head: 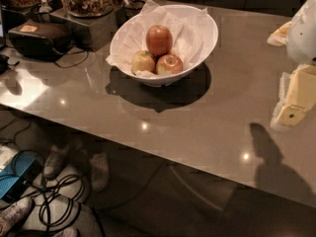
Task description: Pick apple from white bowl
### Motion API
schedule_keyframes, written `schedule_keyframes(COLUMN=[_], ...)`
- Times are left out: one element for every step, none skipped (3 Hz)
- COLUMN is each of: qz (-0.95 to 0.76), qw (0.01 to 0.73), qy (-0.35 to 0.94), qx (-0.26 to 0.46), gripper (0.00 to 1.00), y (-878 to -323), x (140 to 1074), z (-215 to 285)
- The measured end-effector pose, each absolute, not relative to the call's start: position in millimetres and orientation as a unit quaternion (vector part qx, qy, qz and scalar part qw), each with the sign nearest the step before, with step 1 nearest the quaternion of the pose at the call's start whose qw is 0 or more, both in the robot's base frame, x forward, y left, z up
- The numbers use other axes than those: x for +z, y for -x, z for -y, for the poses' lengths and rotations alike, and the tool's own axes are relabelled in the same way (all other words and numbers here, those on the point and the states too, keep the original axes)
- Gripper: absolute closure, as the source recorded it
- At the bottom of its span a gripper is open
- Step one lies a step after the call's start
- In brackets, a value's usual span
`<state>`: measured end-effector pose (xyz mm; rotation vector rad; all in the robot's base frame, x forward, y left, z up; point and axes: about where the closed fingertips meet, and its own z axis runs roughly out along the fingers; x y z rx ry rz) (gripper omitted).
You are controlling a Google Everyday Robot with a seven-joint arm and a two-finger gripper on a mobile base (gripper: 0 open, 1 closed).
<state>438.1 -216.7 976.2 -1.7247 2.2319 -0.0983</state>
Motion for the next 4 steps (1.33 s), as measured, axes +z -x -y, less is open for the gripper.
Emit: schedule_keyframes(qz=[-0.781, -0.774, -0.775, -0.773], qw=[0.159, 0.170, 0.187, 0.191], qy=[0.603, 0.609, 0.603, 0.605], qx=[-0.034, -0.041, -0.025, -0.017], gripper=[0.00, 0.00, 0.00, 0.00], y=[-438, -442, -456, -475], x=[976, 983, 996, 1008], z=[217, 208, 193, 176])
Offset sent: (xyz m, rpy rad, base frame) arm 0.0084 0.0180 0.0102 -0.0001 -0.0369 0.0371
